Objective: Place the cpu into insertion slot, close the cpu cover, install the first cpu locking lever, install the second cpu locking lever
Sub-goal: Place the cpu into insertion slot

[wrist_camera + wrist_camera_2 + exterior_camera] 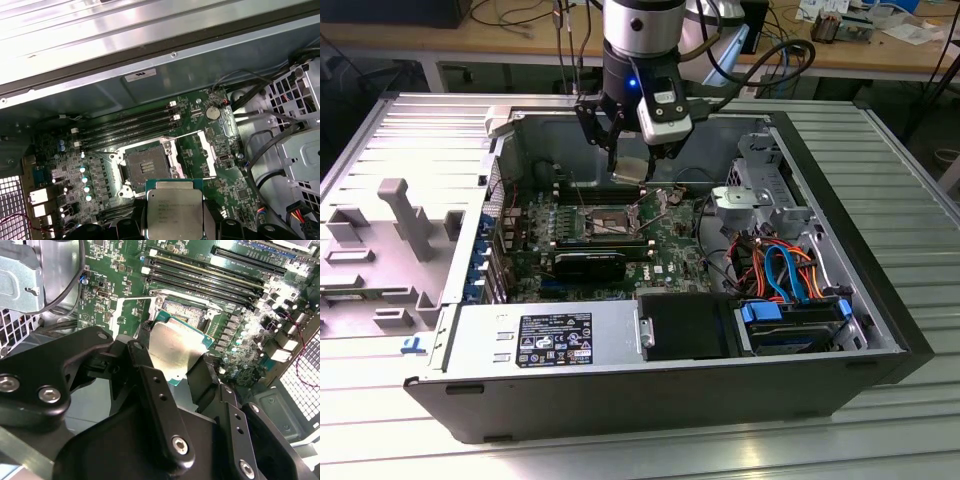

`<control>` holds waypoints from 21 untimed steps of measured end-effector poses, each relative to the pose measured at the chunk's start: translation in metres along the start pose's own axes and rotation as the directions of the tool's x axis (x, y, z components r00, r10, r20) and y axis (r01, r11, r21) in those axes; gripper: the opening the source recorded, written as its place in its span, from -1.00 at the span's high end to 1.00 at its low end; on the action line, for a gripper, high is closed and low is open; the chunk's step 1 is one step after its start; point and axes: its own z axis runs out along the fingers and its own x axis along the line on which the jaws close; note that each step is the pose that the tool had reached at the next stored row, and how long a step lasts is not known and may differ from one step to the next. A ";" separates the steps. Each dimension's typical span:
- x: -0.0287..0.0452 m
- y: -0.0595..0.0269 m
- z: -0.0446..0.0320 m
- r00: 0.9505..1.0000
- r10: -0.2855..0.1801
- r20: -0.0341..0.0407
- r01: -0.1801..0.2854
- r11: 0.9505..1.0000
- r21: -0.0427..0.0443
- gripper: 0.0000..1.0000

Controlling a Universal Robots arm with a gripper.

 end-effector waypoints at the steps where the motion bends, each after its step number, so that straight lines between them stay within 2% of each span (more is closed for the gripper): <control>1: 0.0000 0.0000 0.0001 1.000 0.001 0.000 -0.001 1.000 0.000 -0.08; 21: 0.0000 -0.0001 0.0013 0.999 0.041 0.004 -0.041 0.999 -0.001 -0.08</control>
